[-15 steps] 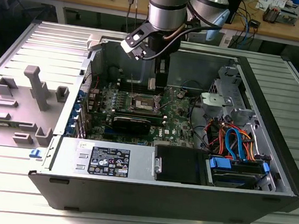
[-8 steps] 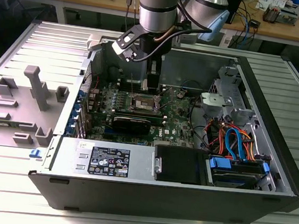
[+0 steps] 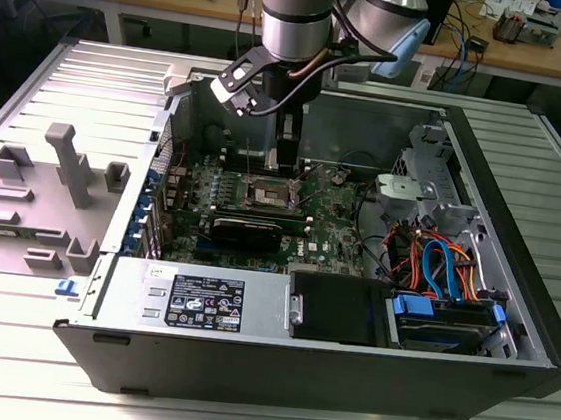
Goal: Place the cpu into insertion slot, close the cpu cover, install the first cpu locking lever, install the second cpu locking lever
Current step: 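Place the cpu into insertion slot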
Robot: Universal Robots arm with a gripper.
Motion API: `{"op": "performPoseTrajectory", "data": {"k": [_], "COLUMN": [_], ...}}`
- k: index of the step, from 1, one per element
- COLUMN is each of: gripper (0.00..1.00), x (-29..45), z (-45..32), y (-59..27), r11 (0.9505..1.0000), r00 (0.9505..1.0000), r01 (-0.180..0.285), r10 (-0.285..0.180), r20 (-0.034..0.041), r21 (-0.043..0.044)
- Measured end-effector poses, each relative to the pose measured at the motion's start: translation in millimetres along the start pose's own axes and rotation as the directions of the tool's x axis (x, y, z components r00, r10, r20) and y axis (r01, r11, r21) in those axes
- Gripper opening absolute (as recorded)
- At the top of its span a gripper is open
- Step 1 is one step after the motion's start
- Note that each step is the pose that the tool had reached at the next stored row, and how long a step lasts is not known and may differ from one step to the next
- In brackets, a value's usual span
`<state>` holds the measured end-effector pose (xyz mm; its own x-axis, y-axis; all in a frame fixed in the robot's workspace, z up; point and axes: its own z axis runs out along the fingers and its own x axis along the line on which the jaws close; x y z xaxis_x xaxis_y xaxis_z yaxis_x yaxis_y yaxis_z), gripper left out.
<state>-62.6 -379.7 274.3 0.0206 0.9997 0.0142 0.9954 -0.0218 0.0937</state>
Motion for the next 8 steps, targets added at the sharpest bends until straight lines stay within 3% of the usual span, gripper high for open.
{"op": "performPoseTrajectory", "data": {"k": [8], "gripper": [0.55], "x": [1.0], "z": [17.7], "y": [-3.7], "r11": [0.9997], "r00": [0.9997], "r01": [0.023], "r10": [-0.023], "r20": [-0.0022], "r21": [0.0000]}}
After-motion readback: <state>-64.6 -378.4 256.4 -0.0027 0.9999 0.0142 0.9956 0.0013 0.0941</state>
